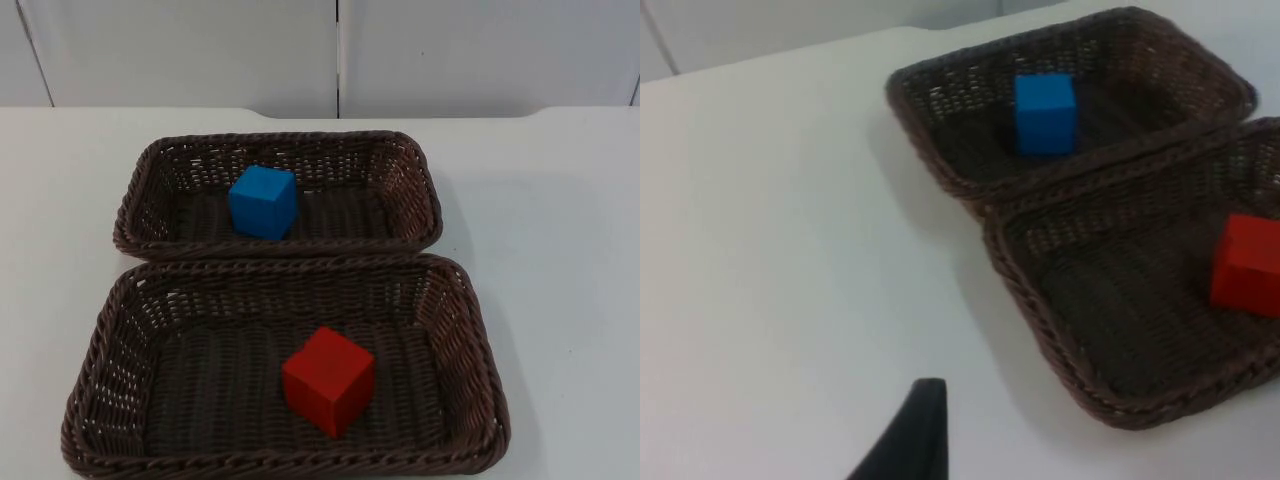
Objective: Pick up one cube with the left hand and place it into the upper basket. Pick up one cube with the right hand and place it into the lower basket.
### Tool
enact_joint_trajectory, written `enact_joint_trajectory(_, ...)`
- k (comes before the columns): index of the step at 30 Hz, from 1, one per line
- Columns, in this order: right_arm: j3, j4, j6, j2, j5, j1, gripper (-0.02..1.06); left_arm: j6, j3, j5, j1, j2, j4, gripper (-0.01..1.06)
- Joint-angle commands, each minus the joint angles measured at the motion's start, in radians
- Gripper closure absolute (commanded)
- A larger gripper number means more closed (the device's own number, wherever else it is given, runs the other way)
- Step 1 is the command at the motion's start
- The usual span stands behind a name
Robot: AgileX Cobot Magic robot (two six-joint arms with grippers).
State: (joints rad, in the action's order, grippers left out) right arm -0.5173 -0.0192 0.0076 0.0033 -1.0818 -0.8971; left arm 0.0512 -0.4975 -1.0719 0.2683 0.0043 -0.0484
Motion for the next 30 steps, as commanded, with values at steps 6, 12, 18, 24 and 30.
enact_joint_trajectory(6, 0.000, 0.003, 0.003, -0.003, 0.005, 0.000, -0.01, -0.004, 0.003, -0.003, -0.147, -0.004, 0.007, 0.00)
enact_joint_trajectory(12, 0.000, 0.003, 0.003, -0.003, 0.005, 0.000, -0.01, -0.004, 0.003, -0.003, -0.233, -0.004, 0.007, 0.00)
enact_joint_trajectory(18, 0.000, 0.003, 0.003, -0.003, 0.005, 0.000, -0.01, -0.004, 0.003, -0.003, -0.271, -0.004, 0.007, 0.00)
enact_joint_trajectory(24, 0.000, 0.003, 0.003, -0.003, 0.005, 0.000, -0.01, -0.004, 0.003, -0.003, -0.280, -0.004, 0.007, 0.00)
enact_joint_trajectory(30, 0.000, 0.003, 0.002, -0.003, 0.005, 0.014, -0.01, -0.004, 0.003, -0.003, -0.280, -0.004, 0.007, 0.00)
